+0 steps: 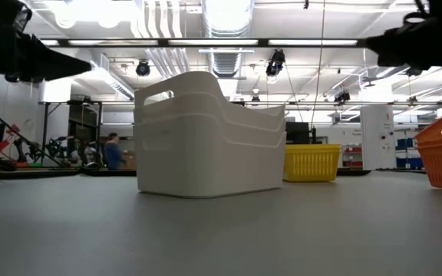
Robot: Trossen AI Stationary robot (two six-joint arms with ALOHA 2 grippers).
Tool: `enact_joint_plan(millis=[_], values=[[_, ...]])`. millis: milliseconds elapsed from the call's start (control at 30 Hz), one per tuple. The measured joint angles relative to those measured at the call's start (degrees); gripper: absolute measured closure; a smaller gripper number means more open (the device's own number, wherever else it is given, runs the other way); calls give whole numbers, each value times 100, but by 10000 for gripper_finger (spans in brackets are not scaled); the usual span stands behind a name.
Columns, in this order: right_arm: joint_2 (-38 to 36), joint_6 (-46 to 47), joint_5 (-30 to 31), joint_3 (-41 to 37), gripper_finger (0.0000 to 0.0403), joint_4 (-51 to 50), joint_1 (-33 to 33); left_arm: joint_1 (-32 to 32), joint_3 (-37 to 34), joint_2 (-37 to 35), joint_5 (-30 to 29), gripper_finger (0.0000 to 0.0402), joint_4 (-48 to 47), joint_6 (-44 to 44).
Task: Stack baskets by color
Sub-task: Return to Home Position
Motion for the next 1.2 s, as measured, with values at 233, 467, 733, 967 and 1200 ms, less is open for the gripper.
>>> enact_joint_plan(millis=[233,467,733,967,1200], values=[[-1196,148,-69,-237,394,-387,6,0,-238,-301,-13,228,10,-445],[-832,960,-457,706,394,-1294,433,0,-245,-232,489,228,24,-2903],[615,1441,-259,1511,394,-1956,1835,-2,-252,460,505,228,871,-3724],[1709,2361,543,1184,394,-2014,2772,-2,-254,1927,519,228,3468,-2832],[2146,3066,1152,891,394,-1938,3256,-4,273,3441,610,228,4398,-2513]])
